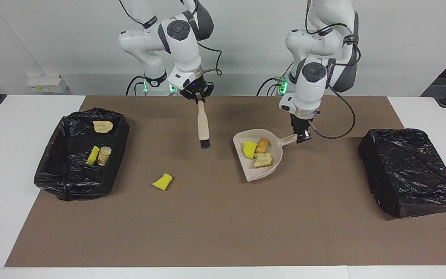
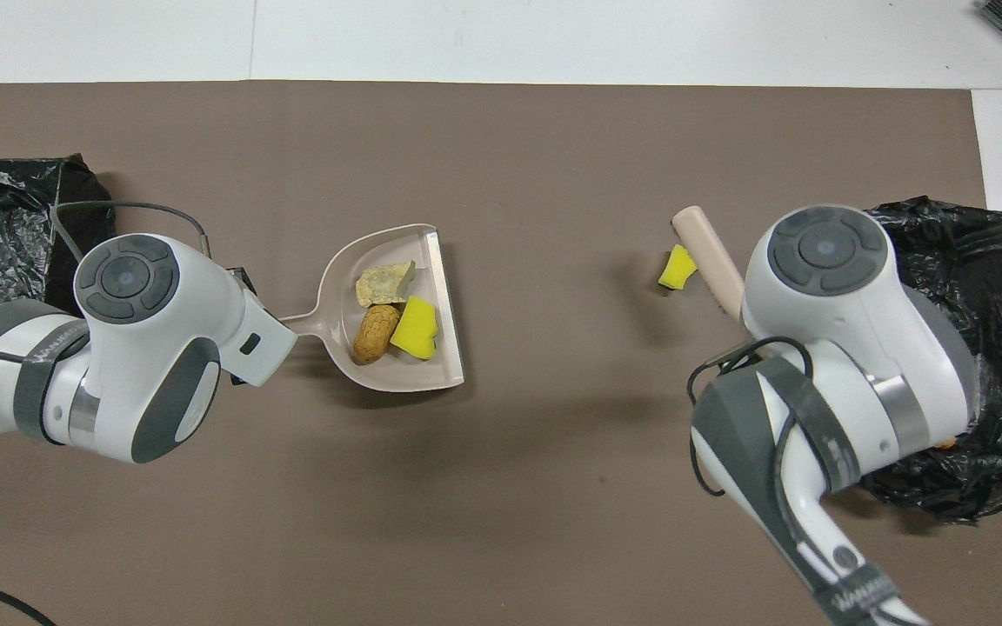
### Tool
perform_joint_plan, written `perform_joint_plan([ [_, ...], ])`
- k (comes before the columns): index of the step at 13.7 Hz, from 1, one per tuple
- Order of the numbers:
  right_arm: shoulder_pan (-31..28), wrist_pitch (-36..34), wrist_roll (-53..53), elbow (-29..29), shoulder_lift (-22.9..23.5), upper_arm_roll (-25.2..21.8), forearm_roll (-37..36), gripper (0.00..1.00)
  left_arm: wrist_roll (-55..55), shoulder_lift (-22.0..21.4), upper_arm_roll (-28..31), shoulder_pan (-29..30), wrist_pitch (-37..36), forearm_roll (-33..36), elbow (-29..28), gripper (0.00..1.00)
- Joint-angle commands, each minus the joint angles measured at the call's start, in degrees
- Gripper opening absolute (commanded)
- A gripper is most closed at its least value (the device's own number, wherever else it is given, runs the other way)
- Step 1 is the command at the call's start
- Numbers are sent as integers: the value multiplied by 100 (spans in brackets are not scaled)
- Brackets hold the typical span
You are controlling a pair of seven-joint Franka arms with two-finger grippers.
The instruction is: Sweep and dump trash in bin
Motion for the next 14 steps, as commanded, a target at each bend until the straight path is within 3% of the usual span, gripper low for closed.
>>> perform_joint_plan([
  [1,-366,-26,-502,817,910,124,-1076,0,123,336,-66,-2,-349,-80,495,0],
  [4,-384,213,-451,548,1150,133,-1080,0,71,706,-101,-12,-669,-89,1121,0],
  [9,63,318,145,-366,694,159,772,0,-210,830,-127,-107,-624,-159,1166,0],
  [14,573,1073,771,-1053,333,168,3029,0,-422,645,-119,-319,-774,-98,796,0],
])
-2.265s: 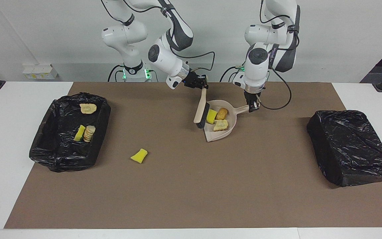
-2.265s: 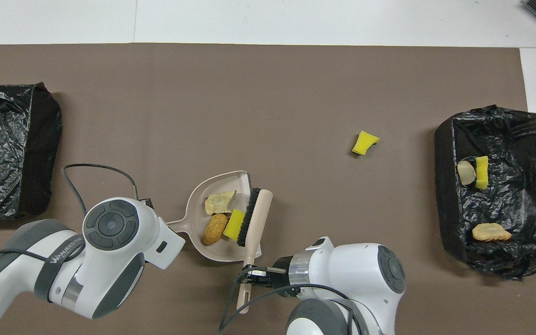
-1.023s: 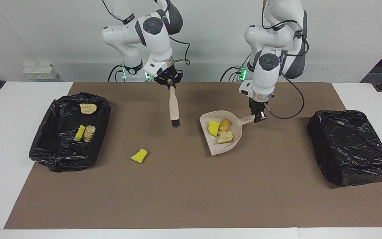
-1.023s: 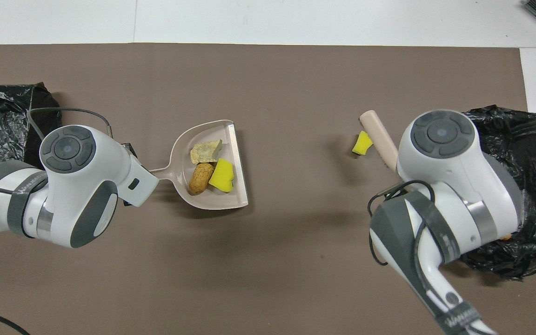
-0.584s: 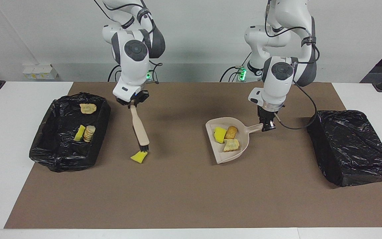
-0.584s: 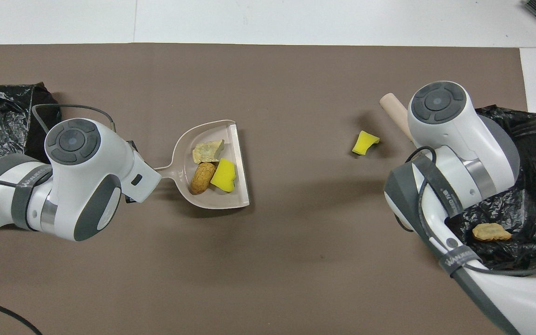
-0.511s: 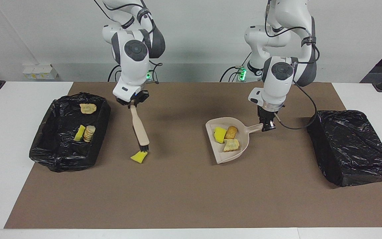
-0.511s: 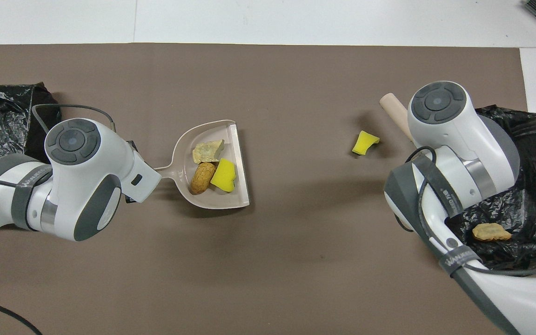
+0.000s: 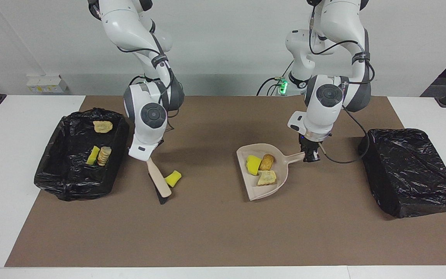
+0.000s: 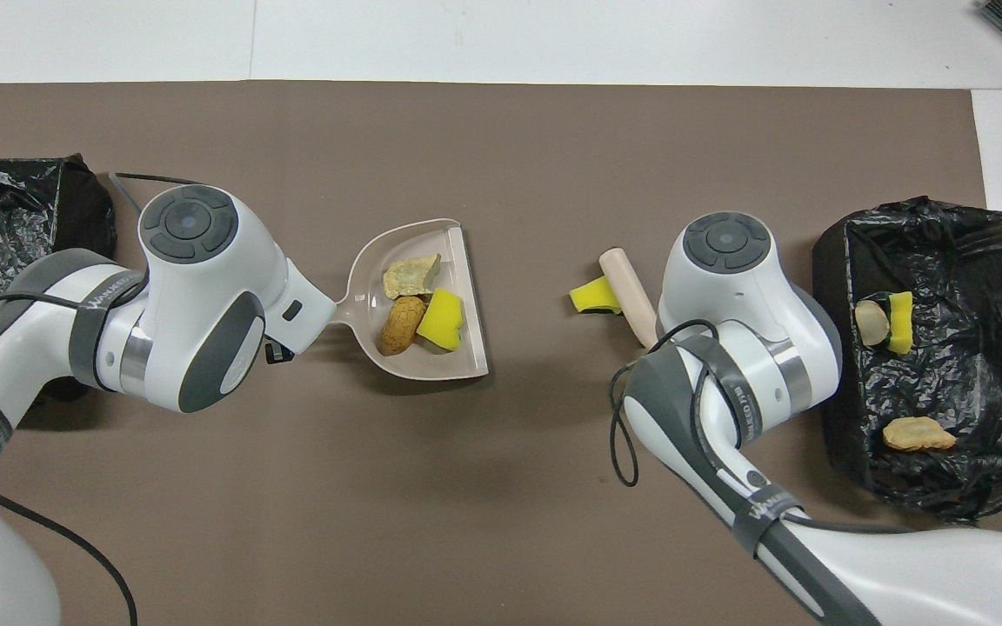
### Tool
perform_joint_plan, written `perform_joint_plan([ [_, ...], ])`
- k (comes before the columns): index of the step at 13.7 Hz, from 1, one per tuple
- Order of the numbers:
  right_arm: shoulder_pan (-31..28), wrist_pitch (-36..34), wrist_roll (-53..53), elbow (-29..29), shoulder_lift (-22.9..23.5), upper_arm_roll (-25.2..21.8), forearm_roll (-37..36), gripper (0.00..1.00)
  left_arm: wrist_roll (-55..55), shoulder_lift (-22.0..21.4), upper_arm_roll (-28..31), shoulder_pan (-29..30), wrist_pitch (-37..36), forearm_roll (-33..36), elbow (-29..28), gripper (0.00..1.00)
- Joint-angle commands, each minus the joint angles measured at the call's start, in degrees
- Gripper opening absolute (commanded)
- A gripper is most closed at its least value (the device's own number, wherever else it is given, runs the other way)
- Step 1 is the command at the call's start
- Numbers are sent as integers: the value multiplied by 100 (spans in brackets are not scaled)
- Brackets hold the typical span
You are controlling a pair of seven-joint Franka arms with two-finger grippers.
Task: Sweep and dump trash in bin
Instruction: 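Sweep the yellow sponge with the right gripper's brush into the dustpan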
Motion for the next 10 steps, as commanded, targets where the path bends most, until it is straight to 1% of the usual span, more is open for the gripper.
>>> perform_joint_plan([
  [1,128,498,62,-507,-278,17,1162,0,-111,-140,60,-98,-70,-26,-119,0],
  [4,444,1174,115,-753,-296,17,2095,0,-111,-175,60,-98,-167,-17,-127,0],
  [7,831,1571,159,-737,-304,17,3386,0,-111,-183,60,-106,-141,105,-171,0],
  [8,998,1798,194,-728,-313,17,3582,0,-111,-192,60,-106,-141,167,-197,0],
  [10,1096,1871,483,-675,-339,17,3566,0,-102,-201,51,-98,-115,194,-206,0],
])
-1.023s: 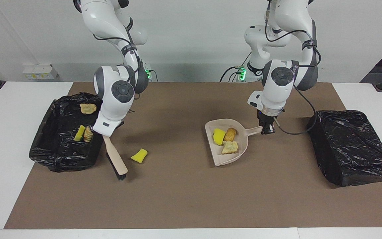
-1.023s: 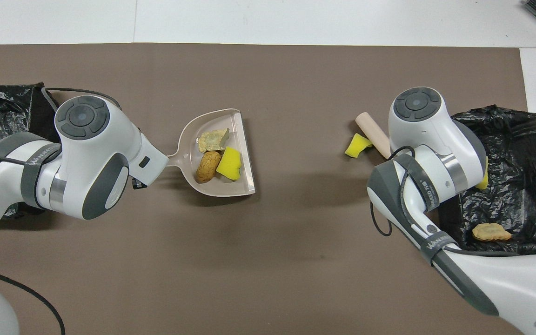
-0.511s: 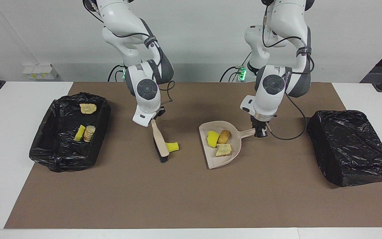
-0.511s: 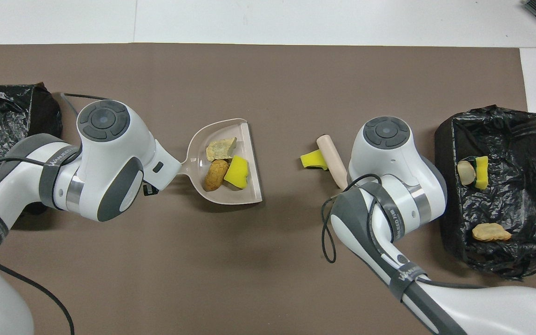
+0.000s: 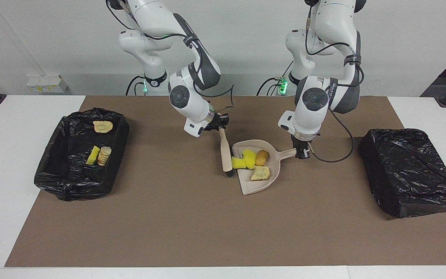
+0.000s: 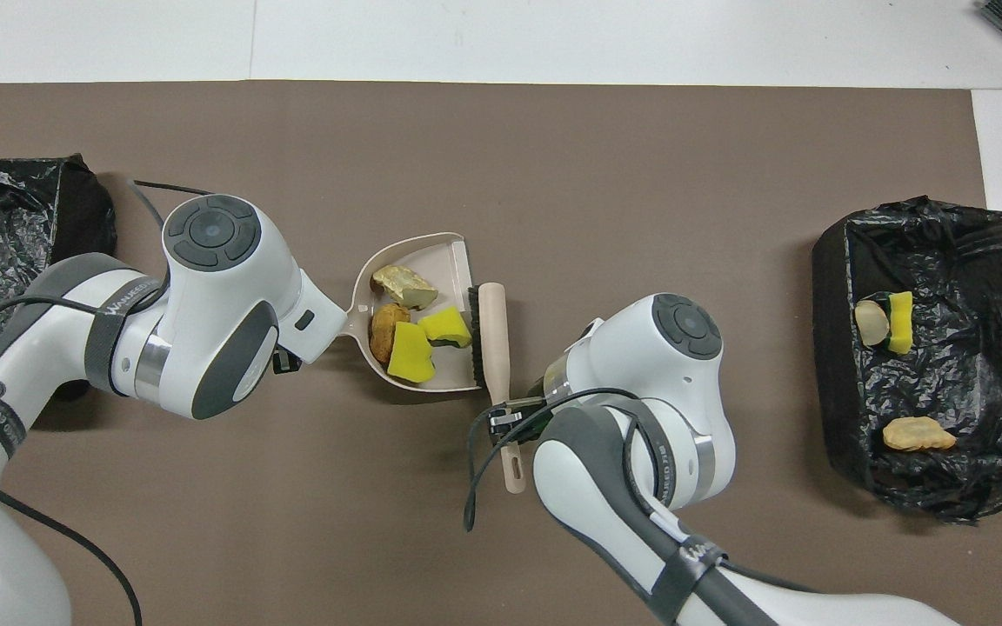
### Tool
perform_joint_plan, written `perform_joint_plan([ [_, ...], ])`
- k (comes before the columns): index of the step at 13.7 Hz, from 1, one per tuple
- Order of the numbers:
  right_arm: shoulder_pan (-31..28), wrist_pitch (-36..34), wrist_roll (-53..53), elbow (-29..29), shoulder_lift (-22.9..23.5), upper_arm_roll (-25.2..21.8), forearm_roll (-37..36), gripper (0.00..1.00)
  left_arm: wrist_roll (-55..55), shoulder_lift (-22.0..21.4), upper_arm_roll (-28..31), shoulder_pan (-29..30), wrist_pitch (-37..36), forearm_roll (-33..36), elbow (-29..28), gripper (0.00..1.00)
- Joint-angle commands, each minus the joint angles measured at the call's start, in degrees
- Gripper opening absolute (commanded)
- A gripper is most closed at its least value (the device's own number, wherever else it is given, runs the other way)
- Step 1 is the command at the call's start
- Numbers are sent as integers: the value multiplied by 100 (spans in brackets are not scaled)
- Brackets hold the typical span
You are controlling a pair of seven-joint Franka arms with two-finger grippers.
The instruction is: Sweep and dump trash in bin
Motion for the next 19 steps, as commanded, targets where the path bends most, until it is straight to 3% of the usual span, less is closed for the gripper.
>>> perform_joint_plan([
  [1,54,30,341,-8,-295,-2,130,0,-53,-196,31,-49,-16,100,-176,0],
  [3,36,-416,359,10,-559,-46,-149,0,-1,-188,22,-49,80,100,-176,0],
  [7,-244,-1321,561,141,-1034,-90,-1704,0,341,-196,22,30,90,91,-167,0],
  [11,-534,-2140,561,528,-1175,-99,-2391,0,586,-196,22,135,125,65,-124,0],
  [16,-825,-2510,1043,354,-1465,-81,-2692,0,1587,-381,31,854,29,-409,131,0],
  [19,-948,-2275,844,-129,-1624,-73,-2578,0,1634,-512,31,735,133,-392,-43,0],
])
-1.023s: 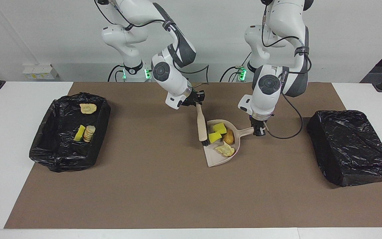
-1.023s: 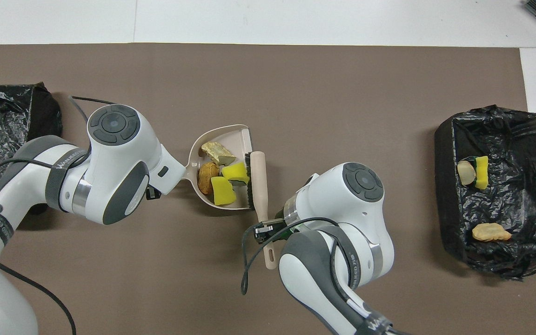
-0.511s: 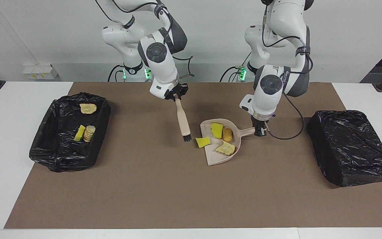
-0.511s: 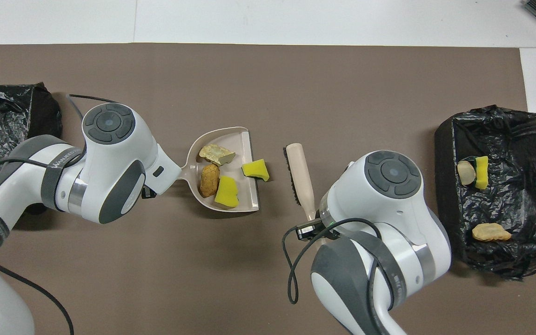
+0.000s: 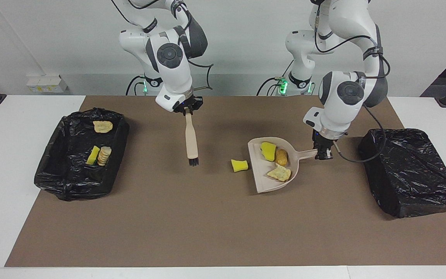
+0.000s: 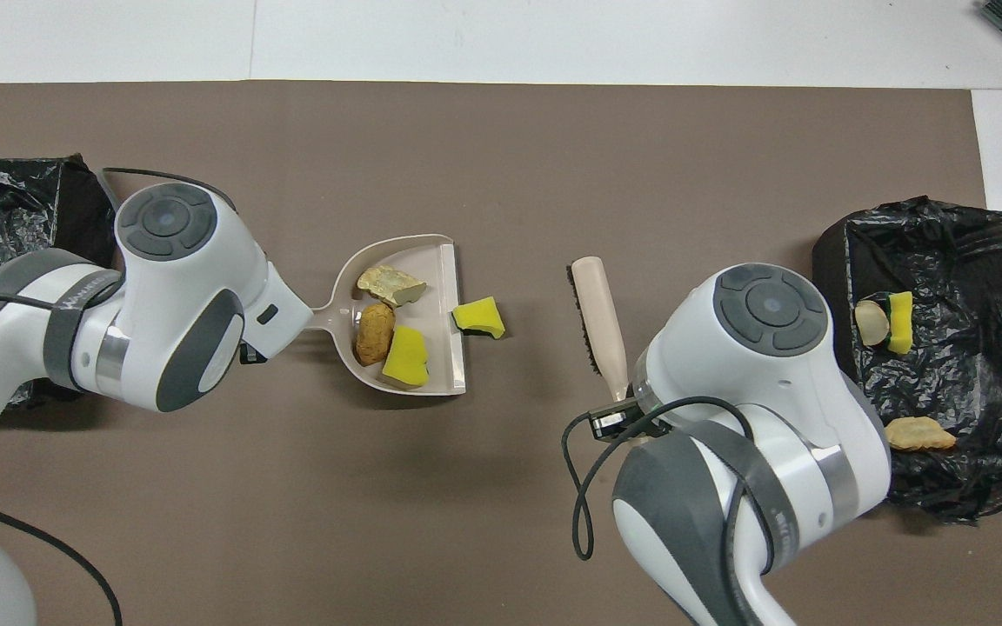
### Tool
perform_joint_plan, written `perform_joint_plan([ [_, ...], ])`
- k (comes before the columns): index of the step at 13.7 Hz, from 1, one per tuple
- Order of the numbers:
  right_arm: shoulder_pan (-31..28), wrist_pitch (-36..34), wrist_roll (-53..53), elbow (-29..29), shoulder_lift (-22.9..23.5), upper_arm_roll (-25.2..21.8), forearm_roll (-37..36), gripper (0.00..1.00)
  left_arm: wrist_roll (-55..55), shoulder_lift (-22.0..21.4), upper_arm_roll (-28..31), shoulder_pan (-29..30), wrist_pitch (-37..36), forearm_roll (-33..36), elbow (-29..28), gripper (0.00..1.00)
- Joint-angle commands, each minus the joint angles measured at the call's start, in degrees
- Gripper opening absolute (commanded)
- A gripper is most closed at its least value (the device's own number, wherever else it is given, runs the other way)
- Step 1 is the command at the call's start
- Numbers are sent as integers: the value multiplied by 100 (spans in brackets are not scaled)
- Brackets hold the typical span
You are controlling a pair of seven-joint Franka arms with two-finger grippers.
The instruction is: Sweep and dump trash in bin
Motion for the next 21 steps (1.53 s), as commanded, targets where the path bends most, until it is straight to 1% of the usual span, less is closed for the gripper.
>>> perform_joint_plan([
  [1,-159,376,-123,-449,-128,82,-14,0,-51,-136,-26,-170,150,-18,-172,0],
  [3,-62,710,-132,-502,240,108,-14,0,-96,-135,-17,-48,211,446,-242,0],
  [5,288,1000,-89,-502,505,108,65,0,-558,-39,-26,-117,457,825,-347,0],
  [6,376,1202,-88,-502,671,117,135,0,-901,92,-35,-196,493,923,-356,0],
  [7,473,1360,-71,-494,838,117,144,0,-1070,119,-26,-371,493,976,-374,0],
  [8,622,1484,-45,-485,927,108,144,0,-1089,119,-26,-425,493,985,-417,0],
  [9,702,1607,112,-485,962,117,153,0,-1080,111,-35,-469,485,985,-444,0],
  [10,851,1695,366,-476,980,117,258,0,-1089,32,-26,-530,502,994,-627,0],
  [12,1132,2107,553,-459,998,108,906,0,-1089,-152,-35,-601,642,1274,-979,0],
  [13,1246,2335,675,-467,1041,117,1179,0,-1089,-214,-35,-644,712,1293,-1076,0],
  [15,1457,2548,817,-406,1051,117,1663,0,-1089,-223,-35,-636,713,1293,-1086,0],
  [16,1519,2540,834,-319,1068,108,1761,0,-1089,-223,-35,-636,713,1293,-1095,0],
  [19,1520,2505,834,-283,1095,108,1762,0,-1028,-215,-44,-557,730,1284,-1095,0],
  [21,1520,2260,791,-283,981,82,1656,0,-949,-188,-52,-443,739,1284,-1077,0],
])
